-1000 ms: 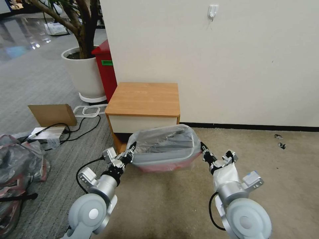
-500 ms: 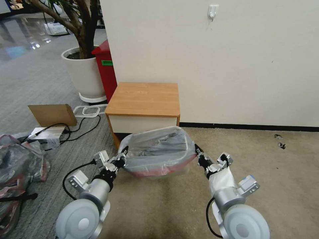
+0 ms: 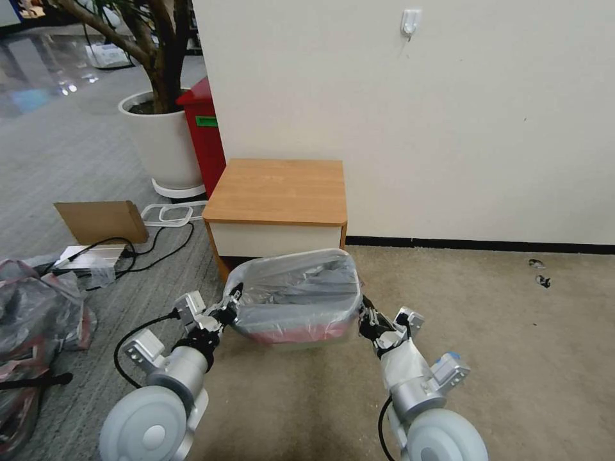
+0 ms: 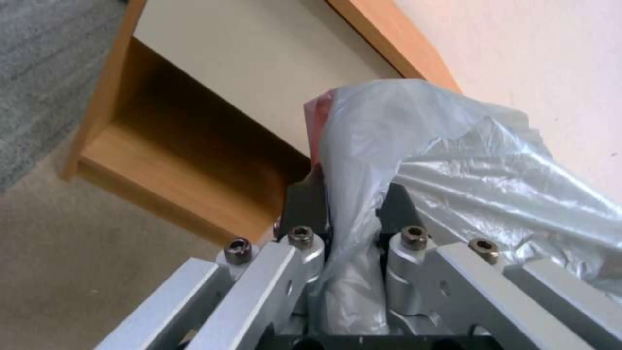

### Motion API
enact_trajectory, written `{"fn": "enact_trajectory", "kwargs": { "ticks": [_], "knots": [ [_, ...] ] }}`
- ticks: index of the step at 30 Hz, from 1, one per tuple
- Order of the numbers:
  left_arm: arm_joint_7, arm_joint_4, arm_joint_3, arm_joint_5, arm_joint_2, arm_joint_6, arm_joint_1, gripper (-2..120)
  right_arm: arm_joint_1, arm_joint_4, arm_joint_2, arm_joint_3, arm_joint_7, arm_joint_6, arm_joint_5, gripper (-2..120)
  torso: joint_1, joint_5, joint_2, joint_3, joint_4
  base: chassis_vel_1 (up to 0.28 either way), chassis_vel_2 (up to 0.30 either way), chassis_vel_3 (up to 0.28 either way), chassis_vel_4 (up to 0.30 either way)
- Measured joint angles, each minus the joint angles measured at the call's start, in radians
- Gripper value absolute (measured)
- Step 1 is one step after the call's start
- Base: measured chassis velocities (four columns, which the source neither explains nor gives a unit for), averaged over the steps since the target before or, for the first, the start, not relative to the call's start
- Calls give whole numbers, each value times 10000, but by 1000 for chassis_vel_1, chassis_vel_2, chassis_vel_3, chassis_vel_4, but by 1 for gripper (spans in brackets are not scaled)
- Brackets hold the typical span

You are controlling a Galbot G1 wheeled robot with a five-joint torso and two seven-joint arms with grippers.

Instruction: Pick up the garbage bag from the table and place it over the trash can.

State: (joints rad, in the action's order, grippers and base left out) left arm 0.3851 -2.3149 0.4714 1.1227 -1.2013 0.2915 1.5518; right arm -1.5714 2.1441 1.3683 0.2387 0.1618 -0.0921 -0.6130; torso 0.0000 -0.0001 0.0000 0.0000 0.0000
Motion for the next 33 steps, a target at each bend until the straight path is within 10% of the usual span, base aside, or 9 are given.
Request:
{"fn": "enact_trajectory", "kwargs": {
  "ticks": [21,33],
  "knots": [
    [-59,-70,142,1122,20,180,-102,8,487,-1852,117,332,-821,1070,2828,0,0,2,-1,0,0,0,0,0,0],
    [-115,395,307,909,225,206,-403,7,-26,-601,-154,646,-641,586,199,28,0,1,-1,0,-1,0,0,0,0]
  ]
}}
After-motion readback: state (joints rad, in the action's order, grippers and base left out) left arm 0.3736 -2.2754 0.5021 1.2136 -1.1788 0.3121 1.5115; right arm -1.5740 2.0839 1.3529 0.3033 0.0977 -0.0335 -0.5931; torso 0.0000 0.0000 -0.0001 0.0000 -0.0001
